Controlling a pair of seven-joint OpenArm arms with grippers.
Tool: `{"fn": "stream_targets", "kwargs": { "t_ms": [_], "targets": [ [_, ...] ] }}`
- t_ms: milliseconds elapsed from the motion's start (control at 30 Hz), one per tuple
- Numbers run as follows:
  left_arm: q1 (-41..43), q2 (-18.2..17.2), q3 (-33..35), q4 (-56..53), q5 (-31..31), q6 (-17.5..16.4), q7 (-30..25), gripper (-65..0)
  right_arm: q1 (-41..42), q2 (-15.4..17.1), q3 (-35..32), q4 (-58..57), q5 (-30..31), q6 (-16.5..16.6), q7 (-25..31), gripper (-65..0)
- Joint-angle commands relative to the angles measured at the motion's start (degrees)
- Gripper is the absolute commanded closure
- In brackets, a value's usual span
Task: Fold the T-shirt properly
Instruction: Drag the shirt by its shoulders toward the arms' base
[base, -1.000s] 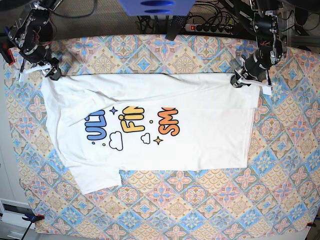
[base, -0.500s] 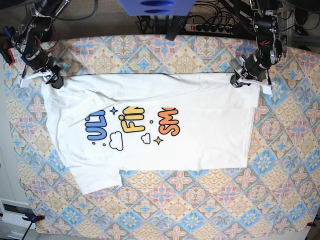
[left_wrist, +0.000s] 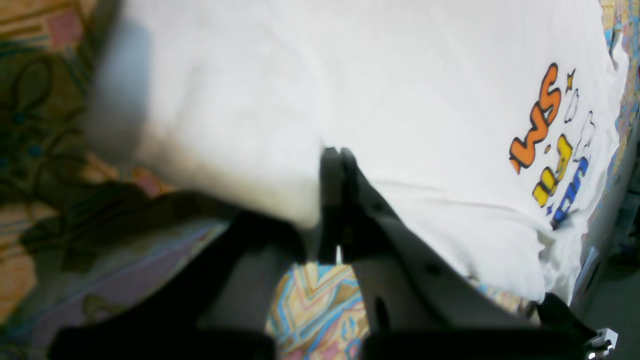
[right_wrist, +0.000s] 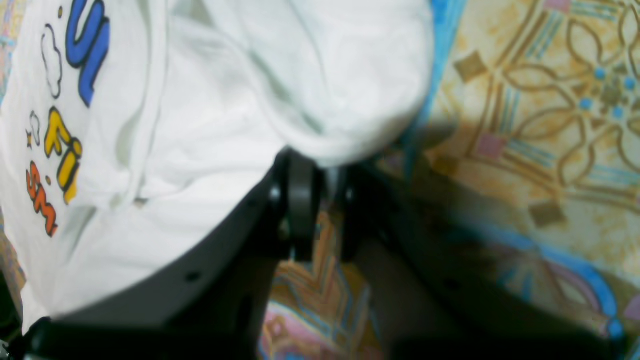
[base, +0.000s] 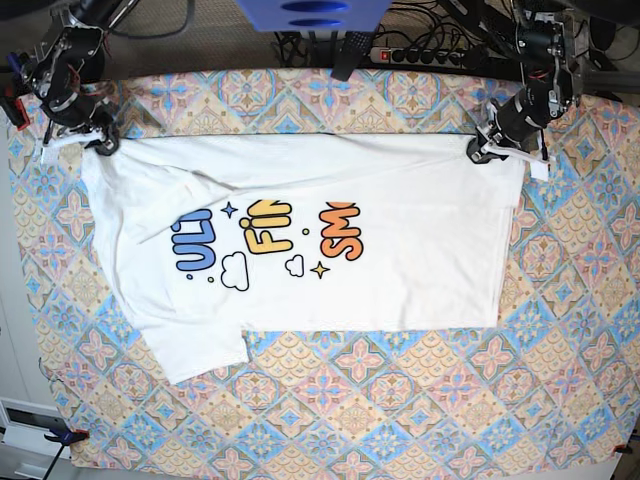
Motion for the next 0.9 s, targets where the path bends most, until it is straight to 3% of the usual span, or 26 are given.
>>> {"fn": "stream_targets", "kwargs": {
  "t_ms": [0, 100, 367, 867],
  "targets": [
    [1.12, -0.96, -0.32, 0.59, 1.04, 0.54, -0.09, 0.0, -1.65, 1.08, 1.08, 1.78, -0.82, -0.62, -0.04, -6.8],
    [3.23, -2.72, -0.23, 0.59, 1.04, -1.31, 0.00, 0.0, -5.26, 1.08, 1.08, 5.91, -0.73, -0.62, -0.04, -6.8],
    [8.59, -2.99, -0.32, 0.68, 1.04, -1.57, -0.09, 0.0, -12.47, 0.99, 1.08, 14.97, -0.73, -0.62, -0.04, -6.8],
    [12.72, -2.90, -0.40, 0.77, 0.95, -1.66, -0.17, 0.0, -15.89, 0.64, 0.90, 16.11, -0.73, -0.62, -0.13, -7.0]
  ]
}}
